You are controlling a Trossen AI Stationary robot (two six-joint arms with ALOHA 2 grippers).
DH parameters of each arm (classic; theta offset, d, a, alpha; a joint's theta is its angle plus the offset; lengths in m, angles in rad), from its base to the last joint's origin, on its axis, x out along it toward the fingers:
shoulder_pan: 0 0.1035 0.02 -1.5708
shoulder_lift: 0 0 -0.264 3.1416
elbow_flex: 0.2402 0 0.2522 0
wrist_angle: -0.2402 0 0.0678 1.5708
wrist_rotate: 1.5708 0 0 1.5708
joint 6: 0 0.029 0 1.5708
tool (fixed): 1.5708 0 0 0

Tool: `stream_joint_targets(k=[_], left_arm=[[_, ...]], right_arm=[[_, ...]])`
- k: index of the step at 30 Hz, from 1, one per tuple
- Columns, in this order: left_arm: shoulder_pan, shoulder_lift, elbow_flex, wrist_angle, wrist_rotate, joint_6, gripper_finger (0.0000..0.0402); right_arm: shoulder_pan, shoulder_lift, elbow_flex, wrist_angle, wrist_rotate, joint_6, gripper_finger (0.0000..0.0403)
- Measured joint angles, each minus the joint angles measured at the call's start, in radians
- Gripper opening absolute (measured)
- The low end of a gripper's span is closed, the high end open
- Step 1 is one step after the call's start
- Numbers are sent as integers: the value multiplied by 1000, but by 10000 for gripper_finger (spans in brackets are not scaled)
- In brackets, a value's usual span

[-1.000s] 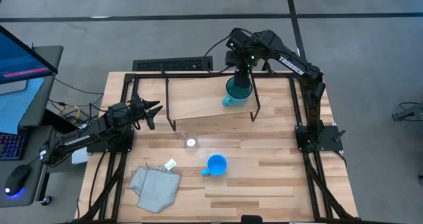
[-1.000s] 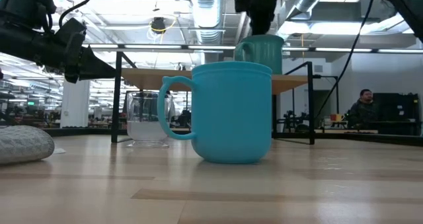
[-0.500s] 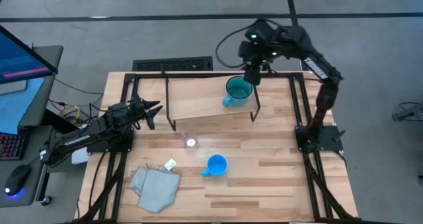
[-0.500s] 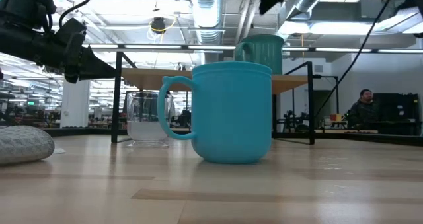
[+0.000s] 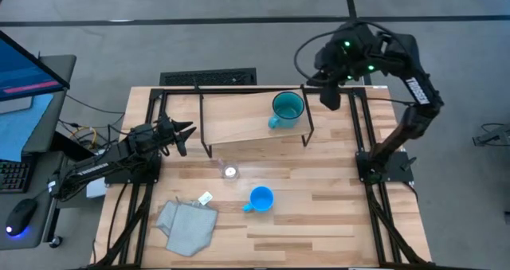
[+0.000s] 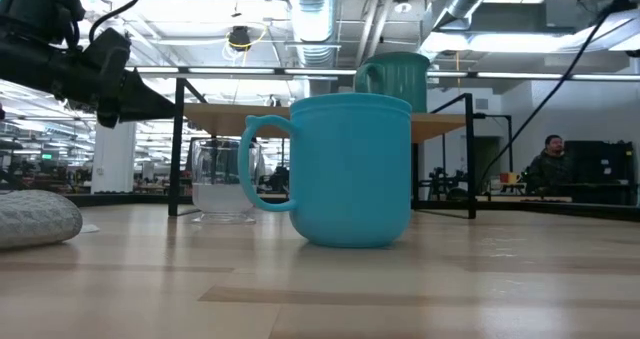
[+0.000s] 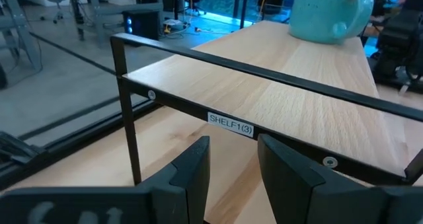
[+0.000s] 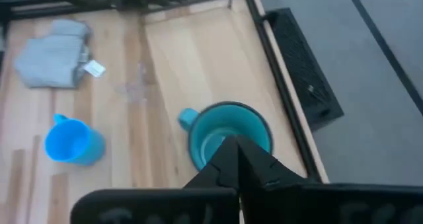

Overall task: Stack small to large cups/mugs on shelf
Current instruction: Put the blue mug on the shelf

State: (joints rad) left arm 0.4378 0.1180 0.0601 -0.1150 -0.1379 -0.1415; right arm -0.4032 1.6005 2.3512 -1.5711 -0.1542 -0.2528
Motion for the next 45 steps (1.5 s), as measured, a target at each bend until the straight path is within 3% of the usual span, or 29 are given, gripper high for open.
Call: stream_joint_targets(k=[9, 12, 20, 25, 37, 45], left_arm=[[0, 0, 0, 0, 0, -107, 119], [0, 0, -1, 10, 0, -116, 119], [0, 0, -6, 45, -2, -118, 119], [0, 0, -6, 46, -2, -133, 119], [0, -1, -2, 51, -1, -154, 119], [0, -1, -2, 52, -10, -178, 119]], right_arm=[[80, -20, -1, 0, -9, 13, 6], [84, -32, -62, 13, -13, 2, 4], [62, -185, -544, 341, -93, -14, 2], [34, -338, -819, 557, -159, 59, 1], [94, -701, -1354, 931, -212, 336, 1], [150, -842, -1644, 1230, -212, 477, 1]])
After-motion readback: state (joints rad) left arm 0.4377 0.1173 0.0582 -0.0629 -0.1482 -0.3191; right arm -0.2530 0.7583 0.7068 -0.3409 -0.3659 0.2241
